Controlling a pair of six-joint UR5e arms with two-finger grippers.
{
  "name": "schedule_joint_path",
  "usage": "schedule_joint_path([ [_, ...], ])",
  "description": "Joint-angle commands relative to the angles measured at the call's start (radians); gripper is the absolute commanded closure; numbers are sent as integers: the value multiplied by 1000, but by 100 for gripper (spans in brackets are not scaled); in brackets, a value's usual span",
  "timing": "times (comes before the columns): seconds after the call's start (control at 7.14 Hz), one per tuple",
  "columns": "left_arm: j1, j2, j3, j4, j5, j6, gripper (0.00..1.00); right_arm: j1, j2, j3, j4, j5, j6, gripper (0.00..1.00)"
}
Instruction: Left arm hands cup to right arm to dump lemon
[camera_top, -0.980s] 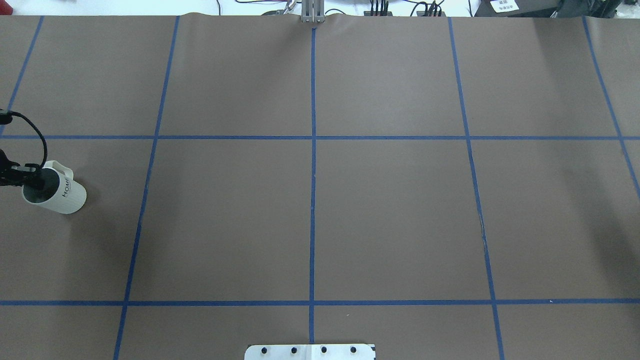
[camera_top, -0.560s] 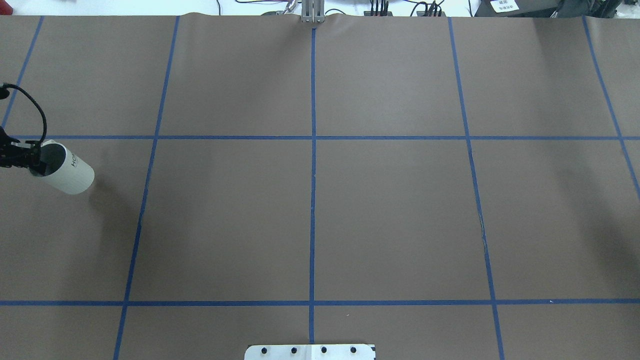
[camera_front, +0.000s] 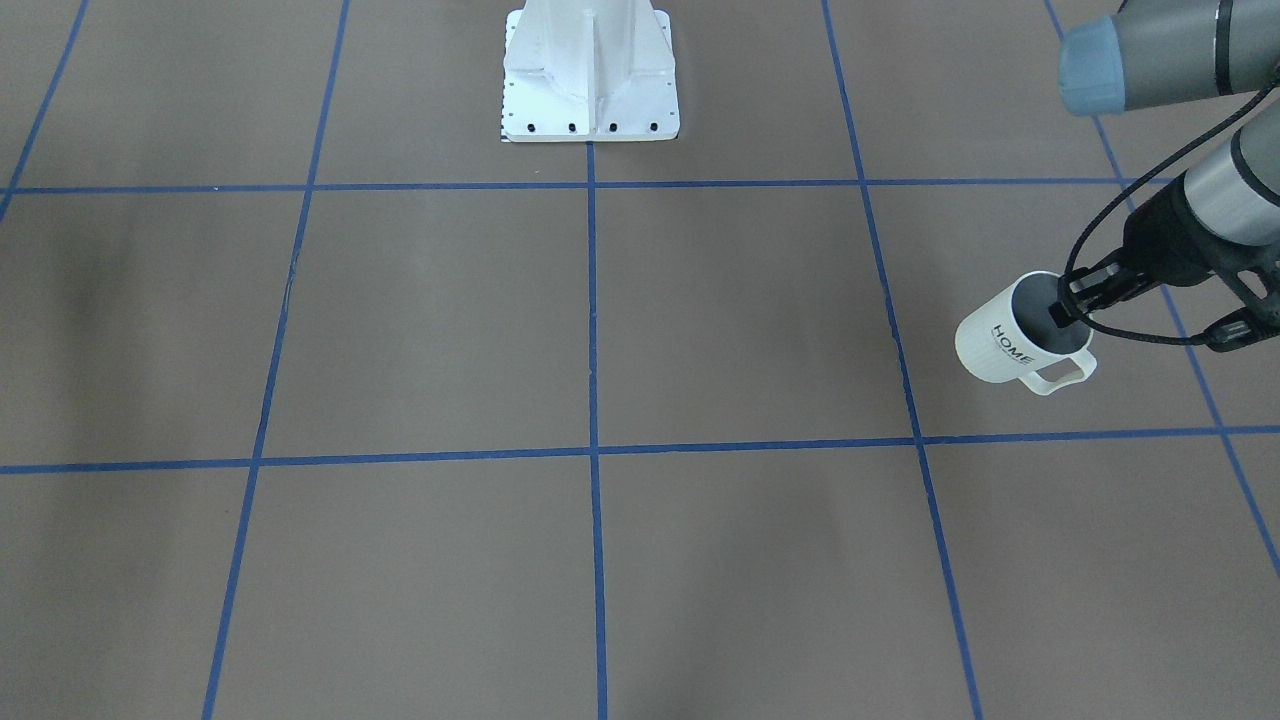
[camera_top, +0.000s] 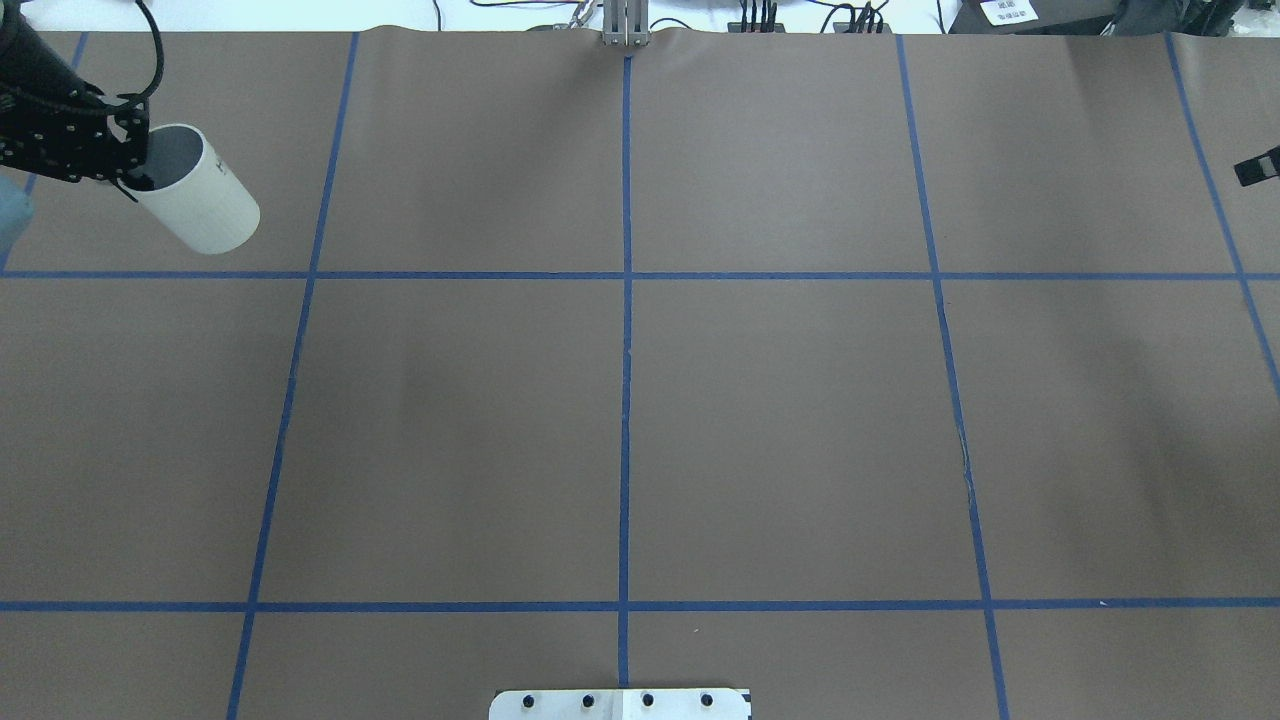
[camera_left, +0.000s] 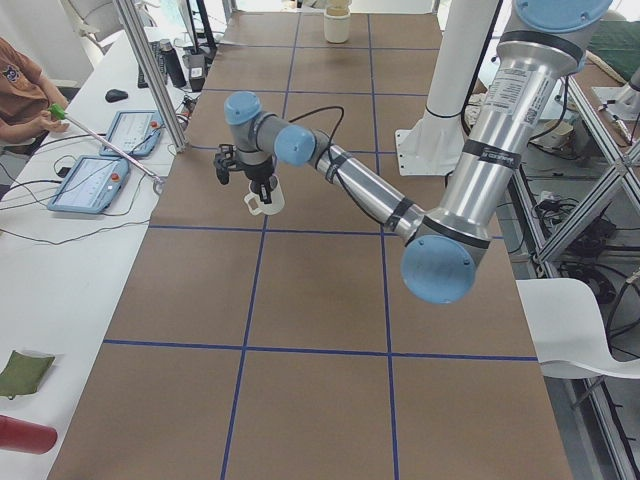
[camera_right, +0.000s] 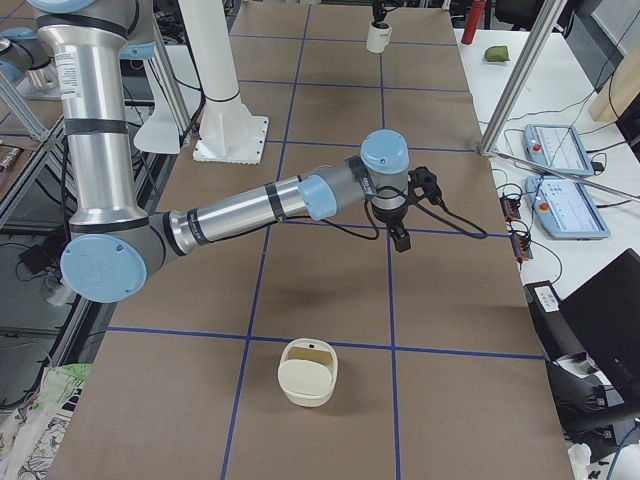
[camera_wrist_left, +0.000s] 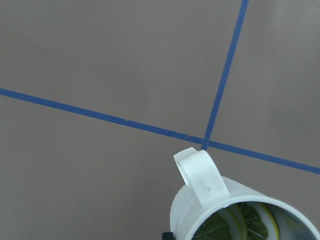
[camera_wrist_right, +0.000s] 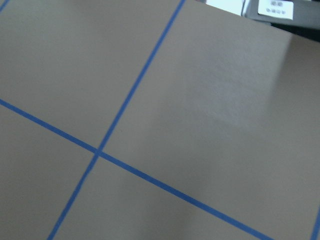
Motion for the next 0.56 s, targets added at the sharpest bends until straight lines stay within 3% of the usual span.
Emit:
schedule_joint_path([
  [0.0,60,-68,92,-174,-1,-267,100,-187,83,-2,246,-165,232,0],
  [0.14,104,-70,145,-358,-2,-473,100,-294,120,-4,355,-295,333,2],
  [0.42,143,-74,215,-639,-4,-790,100,-558,179,-10,513,-653,430,2],
])
